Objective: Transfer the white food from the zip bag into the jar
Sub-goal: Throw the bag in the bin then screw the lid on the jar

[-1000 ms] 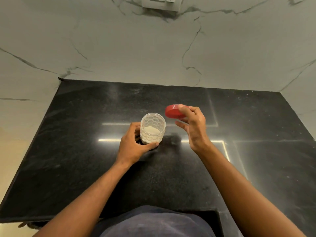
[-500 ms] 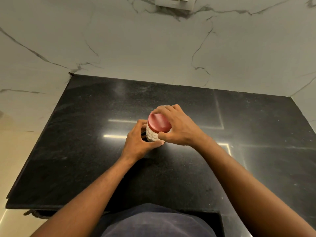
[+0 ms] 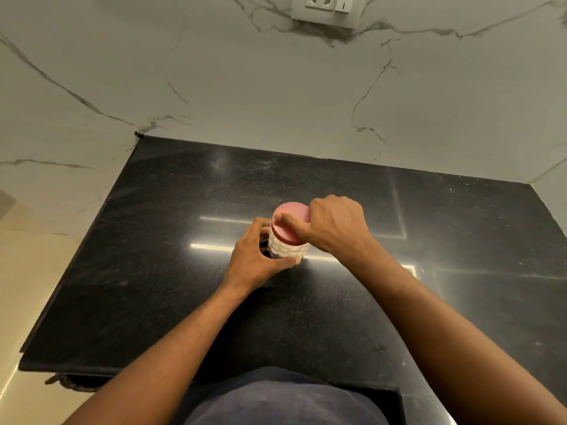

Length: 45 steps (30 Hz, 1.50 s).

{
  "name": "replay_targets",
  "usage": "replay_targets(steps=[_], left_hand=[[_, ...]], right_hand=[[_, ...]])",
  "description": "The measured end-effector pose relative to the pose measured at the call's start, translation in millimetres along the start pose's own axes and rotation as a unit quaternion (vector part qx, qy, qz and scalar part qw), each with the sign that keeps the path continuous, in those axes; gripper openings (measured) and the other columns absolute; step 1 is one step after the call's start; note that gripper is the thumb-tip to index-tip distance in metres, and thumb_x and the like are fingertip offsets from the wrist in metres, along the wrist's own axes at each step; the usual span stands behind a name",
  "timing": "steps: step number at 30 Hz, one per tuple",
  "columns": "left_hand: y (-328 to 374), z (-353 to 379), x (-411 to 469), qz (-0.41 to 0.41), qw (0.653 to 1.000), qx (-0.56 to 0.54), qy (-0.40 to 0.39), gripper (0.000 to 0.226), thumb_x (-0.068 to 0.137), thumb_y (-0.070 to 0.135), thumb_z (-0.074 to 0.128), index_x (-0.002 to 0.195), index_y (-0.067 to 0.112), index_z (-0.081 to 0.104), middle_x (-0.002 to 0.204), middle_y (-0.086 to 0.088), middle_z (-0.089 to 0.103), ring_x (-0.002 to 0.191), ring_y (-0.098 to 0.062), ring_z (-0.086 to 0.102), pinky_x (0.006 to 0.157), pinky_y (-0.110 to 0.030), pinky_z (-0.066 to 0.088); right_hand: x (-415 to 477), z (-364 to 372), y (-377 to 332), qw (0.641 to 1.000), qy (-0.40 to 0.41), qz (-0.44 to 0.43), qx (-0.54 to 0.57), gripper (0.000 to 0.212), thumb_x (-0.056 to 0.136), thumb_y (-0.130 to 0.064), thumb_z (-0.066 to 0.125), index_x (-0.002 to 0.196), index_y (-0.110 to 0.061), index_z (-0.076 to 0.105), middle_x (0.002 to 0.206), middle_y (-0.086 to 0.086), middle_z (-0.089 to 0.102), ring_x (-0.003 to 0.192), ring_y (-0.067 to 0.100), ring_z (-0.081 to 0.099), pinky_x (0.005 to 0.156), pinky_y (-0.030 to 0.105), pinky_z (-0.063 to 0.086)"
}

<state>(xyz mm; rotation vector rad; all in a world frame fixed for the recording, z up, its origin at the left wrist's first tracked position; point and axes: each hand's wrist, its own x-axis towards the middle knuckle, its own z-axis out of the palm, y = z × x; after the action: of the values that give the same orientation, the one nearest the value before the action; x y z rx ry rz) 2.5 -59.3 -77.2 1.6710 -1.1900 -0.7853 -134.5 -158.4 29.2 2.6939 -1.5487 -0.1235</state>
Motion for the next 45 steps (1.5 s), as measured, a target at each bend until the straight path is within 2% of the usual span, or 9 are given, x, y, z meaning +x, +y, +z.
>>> replay_targets(steps=[6, 12, 19, 23, 26, 31, 37, 40, 45], left_hand=[[-1.7, -0.2, -0.3, -0.001, 1.000, -0.005, -0.005, 0.075, 0.063, 0.044, 0.097, 0.122, 0.036, 0.052, 0.121, 0.016, 0.067, 0.111, 0.000, 0.066, 0.093, -0.026, 0.059], [-1.6, 0.7, -0.2, -0.002, 1.000, 0.003, 0.005, 0.074, 0.060, 0.050, 0.098, 0.117, 0.039, 0.052, 0.116, 0.014, 0.070, 0.106, -0.004, 0.070, 0.089, -0.032, 0.063], [-2.2, 2.1, -2.6, 0.005, 1.000, 0.006, 0.015, 0.076, 0.061, 0.047, 0.099, 0.119, 0.039, 0.050, 0.119, 0.017, 0.069, 0.107, -0.001, 0.069, 0.091, -0.026, 0.061], [-2.9, 3.2, -2.5, 0.001, 1.000, -0.001, 0.023, 0.074, 0.058, 0.046, 0.100, 0.115, 0.038, 0.053, 0.114, 0.016, 0.071, 0.103, -0.001, 0.071, 0.089, -0.032, 0.063], [-2.7, 3.1, -2.9, 0.007, 1.000, 0.001, 0.018, 0.074, 0.060, 0.045, 0.099, 0.118, 0.039, 0.052, 0.117, 0.018, 0.069, 0.106, 0.001, 0.069, 0.090, -0.028, 0.062], [-0.9, 2.6, -3.4, 0.000, 1.000, 0.002, 0.014, 0.076, 0.059, 0.047, 0.099, 0.118, 0.042, 0.051, 0.116, 0.019, 0.069, 0.106, 0.004, 0.068, 0.087, -0.020, 0.059], [-1.2, 2.7, -3.5, -0.007, 1.000, 0.005, 0.014, 0.078, 0.059, 0.049, 0.099, 0.119, 0.043, 0.050, 0.117, 0.022, 0.067, 0.106, 0.009, 0.066, 0.086, -0.015, 0.056], [-2.2, 3.1, -3.7, -0.001, 1.000, 0.005, 0.013, 0.078, 0.060, 0.050, 0.098, 0.121, 0.041, 0.049, 0.119, 0.019, 0.067, 0.108, 0.003, 0.067, 0.089, -0.020, 0.058], [-1.0, 3.7, -3.2, 0.009, 1.000, 0.016, 0.013, 0.084, 0.062, 0.052, 0.097, 0.127, 0.046, 0.044, 0.125, 0.019, 0.063, 0.111, 0.004, 0.064, 0.089, -0.014, 0.055]], right_hand=[[-9.8, -2.6, 11.4, 0.953, -0.129, -0.218, 0.169, 0.070, 0.096, -0.040, 0.058, 0.160, -0.038, 0.029, 0.168, 0.001, 0.025, 0.151, 0.028, 0.027, 0.113, 0.048, 0.040], [-4.3, -12.3, 0.3, 0.983, -0.064, -0.162, 0.059, 0.073, 0.086, -0.067, 0.061, 0.148, -0.034, 0.043, 0.135, 0.004, 0.052, 0.113, 0.027, 0.060, 0.079, 0.035, 0.051], [3.3, -29.9, -3.5, 0.997, 0.007, -0.063, -0.040, 0.074, 0.096, -0.079, 0.031, 0.062, -0.016, 0.049, 0.057, -0.001, 0.048, 0.051, 0.014, 0.045, 0.053, 0.029, 0.036], [-3.9, -18.1, 11.2, 0.980, -0.003, -0.183, 0.078, 0.039, 0.097, -0.053, 0.054, 0.123, -0.025, 0.062, 0.123, 0.002, 0.064, 0.109, 0.019, 0.059, 0.082, 0.034, 0.052], [-5.9, -16.9, 15.2, 0.948, -0.125, -0.252, 0.148, 0.073, 0.085, -0.031, 0.067, 0.153, -0.038, 0.040, 0.163, 0.000, 0.035, 0.145, 0.023, 0.034, 0.108, 0.042, 0.045], [-1.0, -22.0, 7.7, 0.975, -0.072, -0.207, 0.048, 0.067, 0.086, -0.056, 0.062, 0.148, -0.036, 0.048, 0.136, 0.001, 0.058, 0.113, 0.022, 0.055, 0.082, 0.035, 0.054], [4.8, -24.3, -7.5, 0.999, -0.008, -0.037, -0.031, 0.062, 0.095, -0.073, 0.046, 0.065, -0.018, 0.046, 0.063, -0.001, 0.048, 0.066, 0.021, 0.056, 0.059, 0.031, 0.044], [0.1, -15.7, -2.6, 0.992, 0.012, -0.110, 0.064, 0.041, 0.094, -0.059, 0.055, 0.106, -0.022, 0.066, 0.102, 0.000, 0.063, 0.098, 0.021, 0.061, 0.076, 0.035, 0.051], [0.5, -22.0, 6.0, 0.949, -0.183, -0.228, 0.120, 0.082, 0.078, -0.030, 0.076, 0.151, -0.047, 0.041, 0.164, -0.002, 0.030, 0.145, 0.026, 0.033, 0.106, 0.048, 0.048]])
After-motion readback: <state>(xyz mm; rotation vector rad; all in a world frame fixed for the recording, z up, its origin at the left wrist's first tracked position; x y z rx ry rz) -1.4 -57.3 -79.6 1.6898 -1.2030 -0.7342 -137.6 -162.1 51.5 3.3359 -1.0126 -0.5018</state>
